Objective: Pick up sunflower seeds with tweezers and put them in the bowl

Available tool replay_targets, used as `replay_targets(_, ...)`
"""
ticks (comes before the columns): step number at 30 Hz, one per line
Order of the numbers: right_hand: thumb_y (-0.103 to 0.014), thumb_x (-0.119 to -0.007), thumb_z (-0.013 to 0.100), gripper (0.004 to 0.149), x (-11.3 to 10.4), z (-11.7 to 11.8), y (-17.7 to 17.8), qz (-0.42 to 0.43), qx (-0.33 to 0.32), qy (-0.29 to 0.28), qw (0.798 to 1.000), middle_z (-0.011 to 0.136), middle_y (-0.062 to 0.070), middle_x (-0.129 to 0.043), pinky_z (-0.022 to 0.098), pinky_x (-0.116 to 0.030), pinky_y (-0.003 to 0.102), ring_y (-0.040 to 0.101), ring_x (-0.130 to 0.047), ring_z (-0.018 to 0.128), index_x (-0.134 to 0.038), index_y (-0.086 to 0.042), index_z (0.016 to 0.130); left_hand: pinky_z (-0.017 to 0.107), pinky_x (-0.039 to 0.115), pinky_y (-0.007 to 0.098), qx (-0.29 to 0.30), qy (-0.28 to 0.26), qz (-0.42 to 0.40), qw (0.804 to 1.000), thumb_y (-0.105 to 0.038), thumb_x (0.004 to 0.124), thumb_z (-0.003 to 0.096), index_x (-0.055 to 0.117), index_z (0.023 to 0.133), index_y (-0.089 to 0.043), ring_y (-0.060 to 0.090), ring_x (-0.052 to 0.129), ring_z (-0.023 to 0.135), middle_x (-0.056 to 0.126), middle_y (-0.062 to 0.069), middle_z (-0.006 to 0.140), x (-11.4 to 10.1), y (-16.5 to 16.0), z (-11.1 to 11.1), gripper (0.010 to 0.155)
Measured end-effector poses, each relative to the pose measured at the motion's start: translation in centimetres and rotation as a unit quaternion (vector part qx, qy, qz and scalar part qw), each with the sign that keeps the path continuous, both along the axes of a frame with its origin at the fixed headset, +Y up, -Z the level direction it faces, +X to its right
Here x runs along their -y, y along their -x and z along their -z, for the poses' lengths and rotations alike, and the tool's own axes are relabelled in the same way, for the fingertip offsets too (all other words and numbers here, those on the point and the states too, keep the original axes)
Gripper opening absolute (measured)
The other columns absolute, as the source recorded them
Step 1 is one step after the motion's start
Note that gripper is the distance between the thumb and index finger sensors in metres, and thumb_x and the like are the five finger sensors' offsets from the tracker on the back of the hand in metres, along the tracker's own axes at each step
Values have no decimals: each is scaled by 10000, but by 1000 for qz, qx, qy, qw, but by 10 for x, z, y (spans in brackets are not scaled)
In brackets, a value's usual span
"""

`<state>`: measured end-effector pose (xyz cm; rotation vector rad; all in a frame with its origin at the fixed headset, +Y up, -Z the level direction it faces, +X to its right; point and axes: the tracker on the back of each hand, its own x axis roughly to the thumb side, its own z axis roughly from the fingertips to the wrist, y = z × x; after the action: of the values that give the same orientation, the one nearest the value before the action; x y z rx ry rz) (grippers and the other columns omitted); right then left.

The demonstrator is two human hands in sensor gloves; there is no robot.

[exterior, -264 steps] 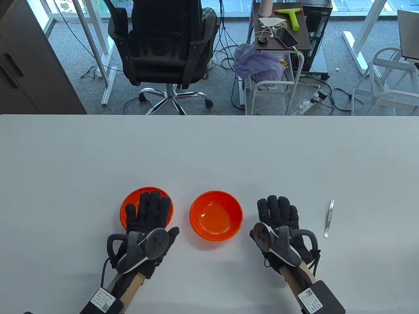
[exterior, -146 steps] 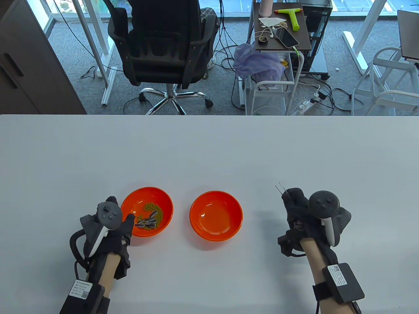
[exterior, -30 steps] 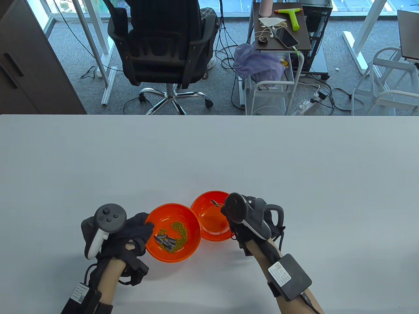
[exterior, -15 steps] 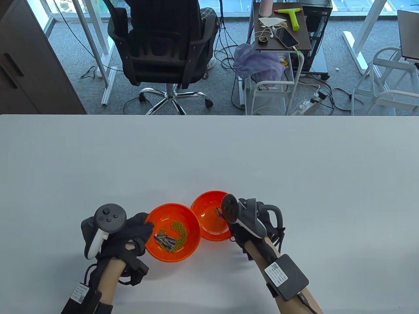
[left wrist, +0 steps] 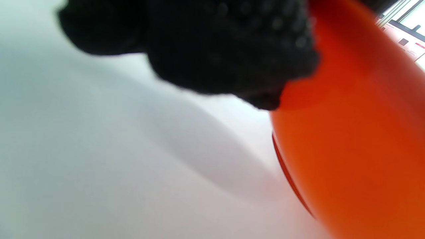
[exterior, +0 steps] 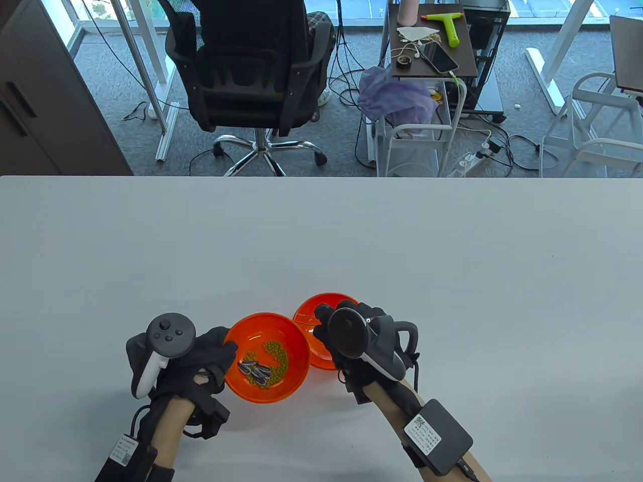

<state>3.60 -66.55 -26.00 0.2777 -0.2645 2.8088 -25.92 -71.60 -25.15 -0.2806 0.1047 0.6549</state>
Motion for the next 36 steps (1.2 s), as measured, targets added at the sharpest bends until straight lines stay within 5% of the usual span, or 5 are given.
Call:
replay_targets(14,-493,-930,276,455,18,-28,51,-67,-120,-14,990,471,-119,-1029,403,-879,366,109,-994,318,-1040,-335,689,198,940,357,16,-1,2,1000,-395,809,452,862,860,-162,108,1022,63,1052,39,375,0,-10,-2,473)
replay_targets(36,-465,-940,269,399,24,-34,59,-82,-128,-34,988,399,-100,-1047,365,-891,359,123,-995,257,-1092,-295,596,195,941,357,35,-2,7,999,-395,809,452,863,858,-159,107,1021,60,1052,40,373,2,-17,-2,473)
